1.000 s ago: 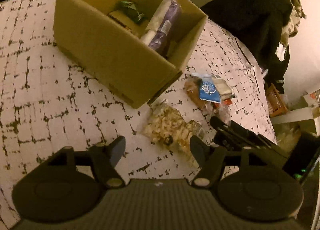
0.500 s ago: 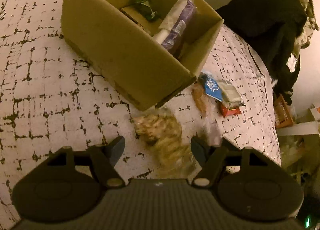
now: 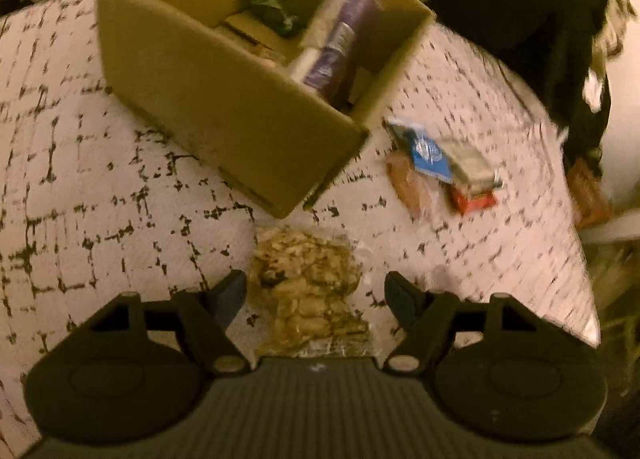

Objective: Organize snacks

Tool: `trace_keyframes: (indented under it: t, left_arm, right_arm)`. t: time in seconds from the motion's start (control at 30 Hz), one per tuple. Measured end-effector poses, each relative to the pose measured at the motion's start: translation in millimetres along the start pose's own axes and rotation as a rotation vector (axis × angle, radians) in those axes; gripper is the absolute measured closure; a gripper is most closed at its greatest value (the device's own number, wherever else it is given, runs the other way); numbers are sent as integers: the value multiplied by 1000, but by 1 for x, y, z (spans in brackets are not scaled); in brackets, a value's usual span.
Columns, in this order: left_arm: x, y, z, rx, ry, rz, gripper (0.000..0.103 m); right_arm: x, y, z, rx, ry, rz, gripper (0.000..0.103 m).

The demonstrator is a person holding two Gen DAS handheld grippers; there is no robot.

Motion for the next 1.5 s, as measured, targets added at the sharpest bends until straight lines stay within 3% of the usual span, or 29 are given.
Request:
trace_keyframes:
  t: [0.17, 0.27, 0.43, 0.57, 0.6, 1.0, 1.27, 1.5]
  left_arm:
    - [5, -4, 9, 68, 99, 7, 33]
    - [9, -6, 11, 103, 159, -1, 43]
    - [10, -6, 15, 153, 187, -12, 49]
    - [5, -6, 14, 159, 160, -3, 51]
    - [1, -6, 13, 162, 155, 8, 56]
    - [-26, -1, 8, 153, 94, 35, 56]
    - [-55, 0, 25, 176, 26, 72, 56]
    - [-81, 7, 43, 195, -32, 112, 56]
  right_arm:
    - [-1, -1, 1, -3, 3, 5, 63]
    - [-2, -1, 2, -6, 3, 5, 63]
    - [-1, 1, 1, -4, 7, 10, 63]
    - [-4, 1, 4, 13, 3, 23, 63]
    - [-5, 1, 5, 17, -2, 25, 63]
    - [-11, 7, 9, 33, -15, 53, 64]
    - [-17, 9, 21, 69, -55, 78, 65]
    - [-31, 19, 34, 126, -82, 150, 66]
Point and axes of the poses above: each gripper's, at about its wrist camera, not at the fingertips, and x roughly the way its jaws point, z to its right, y to its top, the point moved 7 cm from there along x, roughly the way its jaws point, and after that the axes turned 6 degrees about -x, right-handed, at the moved point
